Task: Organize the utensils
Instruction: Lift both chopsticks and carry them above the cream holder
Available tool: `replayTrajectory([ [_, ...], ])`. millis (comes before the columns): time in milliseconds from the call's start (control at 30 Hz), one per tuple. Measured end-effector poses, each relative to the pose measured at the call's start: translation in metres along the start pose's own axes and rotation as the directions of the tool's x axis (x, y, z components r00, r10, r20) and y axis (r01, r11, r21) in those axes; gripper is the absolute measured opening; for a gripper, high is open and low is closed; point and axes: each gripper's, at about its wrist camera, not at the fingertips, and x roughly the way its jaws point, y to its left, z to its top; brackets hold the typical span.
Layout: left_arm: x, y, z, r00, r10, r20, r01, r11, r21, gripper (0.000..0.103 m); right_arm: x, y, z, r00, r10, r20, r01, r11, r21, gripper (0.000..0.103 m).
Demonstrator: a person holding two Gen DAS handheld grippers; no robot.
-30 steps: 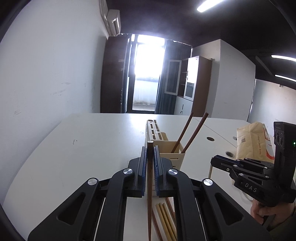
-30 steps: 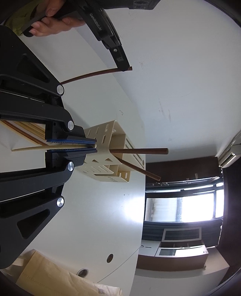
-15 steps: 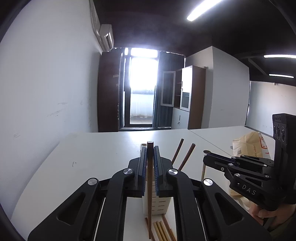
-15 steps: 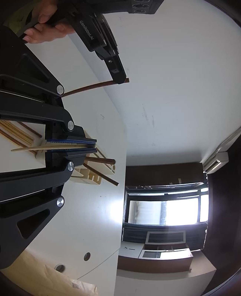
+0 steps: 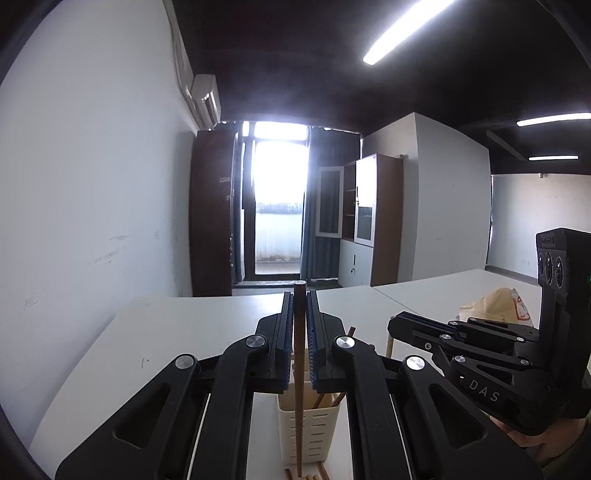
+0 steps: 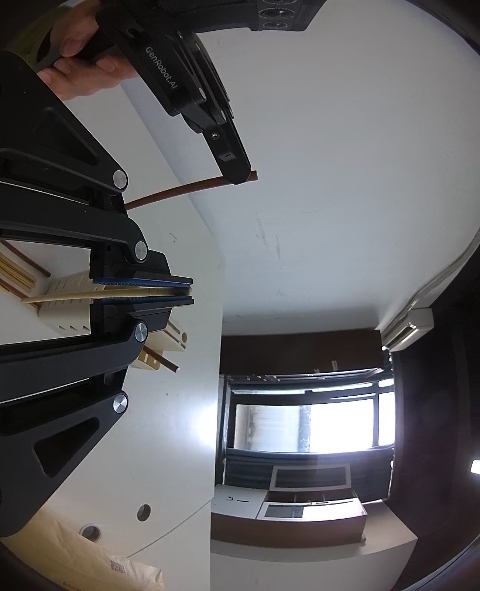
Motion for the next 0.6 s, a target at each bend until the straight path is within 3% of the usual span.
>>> replayTrajectory([
  [200, 0.003, 0.004, 0.005, 0.999, -0.019, 0.034, 0.021, 0.998, -0.054, 0.007, -0.002, -0.003, 0.008, 0.998, 0.016, 0.053, -0.017, 1.000, 0.010, 0.005],
  [400, 0.005, -0.001, 0.006, 0.998, -0.002, 0.063, 0.004, 0.999, -0.035, 0.007, -0.004, -0.005, 0.015, 0.995, 0.036, 0.098, -0.037, 0.999, 0.010, 0.005],
  [600, -0.012, -0.005, 0.021, 0.985, 0.015, 0.172, -0.012, 1.000, -0.018, 0.007, -0.011, -0.002, 0.019, 0.982, 0.060, 0.179, -0.062, 0.998, 0.006, 0.005],
])
